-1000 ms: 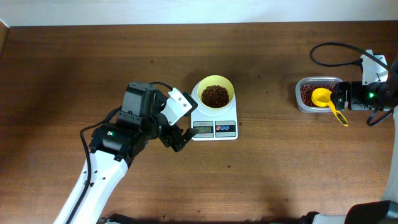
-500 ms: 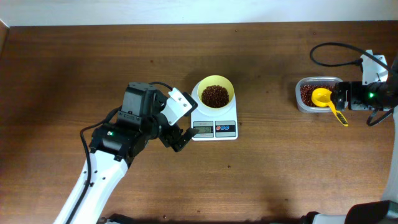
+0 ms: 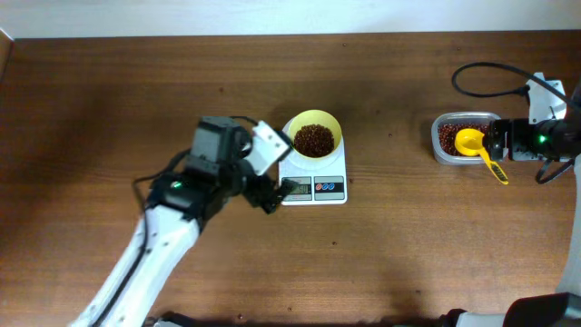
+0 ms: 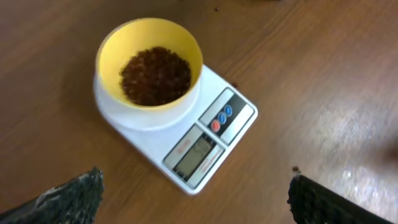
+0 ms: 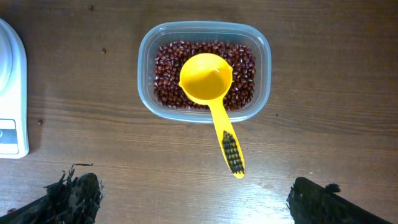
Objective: Scoop item into bowl and weigh 50g on scale
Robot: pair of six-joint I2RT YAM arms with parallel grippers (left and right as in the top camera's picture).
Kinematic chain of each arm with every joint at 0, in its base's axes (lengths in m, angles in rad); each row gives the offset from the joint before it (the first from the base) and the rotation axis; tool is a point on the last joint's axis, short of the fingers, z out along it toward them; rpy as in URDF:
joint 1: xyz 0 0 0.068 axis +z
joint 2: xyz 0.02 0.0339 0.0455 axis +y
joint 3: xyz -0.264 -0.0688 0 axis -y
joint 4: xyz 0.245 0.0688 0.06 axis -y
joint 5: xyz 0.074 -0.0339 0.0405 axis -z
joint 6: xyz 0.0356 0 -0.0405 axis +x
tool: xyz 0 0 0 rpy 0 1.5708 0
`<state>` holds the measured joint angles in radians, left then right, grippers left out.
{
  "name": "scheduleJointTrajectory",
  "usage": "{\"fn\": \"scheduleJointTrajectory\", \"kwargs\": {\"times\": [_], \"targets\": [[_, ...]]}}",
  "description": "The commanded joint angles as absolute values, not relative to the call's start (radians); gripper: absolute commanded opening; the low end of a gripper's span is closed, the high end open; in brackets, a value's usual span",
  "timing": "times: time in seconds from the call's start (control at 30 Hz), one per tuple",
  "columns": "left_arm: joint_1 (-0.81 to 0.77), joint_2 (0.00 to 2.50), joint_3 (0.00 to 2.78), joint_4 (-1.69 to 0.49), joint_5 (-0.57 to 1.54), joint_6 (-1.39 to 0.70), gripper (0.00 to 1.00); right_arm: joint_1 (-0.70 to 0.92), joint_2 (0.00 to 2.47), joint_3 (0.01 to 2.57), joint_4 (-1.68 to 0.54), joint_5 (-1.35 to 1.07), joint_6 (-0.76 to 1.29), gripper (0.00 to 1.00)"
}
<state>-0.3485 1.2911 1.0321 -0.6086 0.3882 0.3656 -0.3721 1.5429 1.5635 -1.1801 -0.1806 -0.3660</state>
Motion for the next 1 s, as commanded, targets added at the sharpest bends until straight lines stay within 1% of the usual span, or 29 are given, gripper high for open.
{"fn": "scheduleJointTrajectory", "kwargs": {"times": [0.0,0.1,0.13,0.2,0.27,0.43,0.97], "targets": [[-0.473,1.406,1.029,-0.559,0.219,0.038,0.99,-0.366,1.544,1.580,-1.179,-0.179,-0.366,0.99],[-0.607,1.472,1.029,-0.532,-0.083,-0.311,0.99,-0.366,1.544,1.580,-1.179,-0.179,-0.366,0.99],[-0.690,1.519,1.029,-0.534,-0.188,-0.435,0.99,-0.366,1.544,1.580,-1.179,-0.179,-0.366,0.99],[-0.733,1.544,1.029,-0.543,-0.263,-0.553,0.99,-0.366,1.544,1.580,-1.179,-0.179,-0.366,0.99],[-0.747,1.546,1.029,-0.571,-0.282,-0.645,0.99,-0.366,1.544,1.580,-1.179,-0.179,-0.366,0.99],[-0.748,1.546,1.029,-0.601,-0.285,-0.667,0.99,-0.366,1.544,1.580,-1.179,-0.179,-0.366,0.99],[-0.749,1.546,1.029,-0.603,-0.285,-0.667,0.99,-0.366,1.544,1.580,-1.179,-0.179,-0.366,0.99]]}}
